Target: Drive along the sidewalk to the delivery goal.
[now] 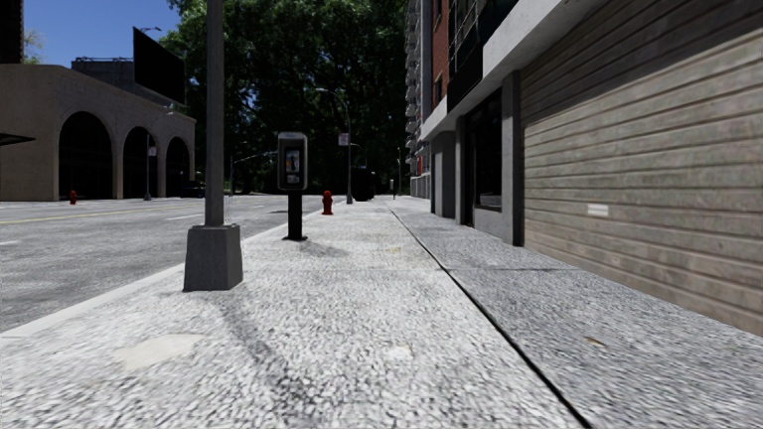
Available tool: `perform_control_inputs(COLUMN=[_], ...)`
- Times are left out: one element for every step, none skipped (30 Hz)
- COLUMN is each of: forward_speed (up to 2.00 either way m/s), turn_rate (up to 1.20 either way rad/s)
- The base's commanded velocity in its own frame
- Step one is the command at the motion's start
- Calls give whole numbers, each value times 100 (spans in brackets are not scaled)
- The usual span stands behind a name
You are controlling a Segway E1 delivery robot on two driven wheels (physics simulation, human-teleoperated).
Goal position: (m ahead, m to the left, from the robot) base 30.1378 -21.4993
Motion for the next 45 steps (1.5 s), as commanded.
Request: perform_control_inputs(forward_speed=[200,200,200,200,200,200,200,200,200,200,200,200,200,200,200,200,200,200,200,200,200,200,200,200,200,200,200,200,200,200,200,200,200,200,200,200,200,200,200,200,200,200,200,200,200], turn_rate=[0,0,0,0,0,0,0,0,0,0,0,0,0,0,0,0,0,0,0,0,0,0,0,0,0,0,0,0,0,0,0,0,0,0,0,0,0,0,0,0,0,0,0,0,0])
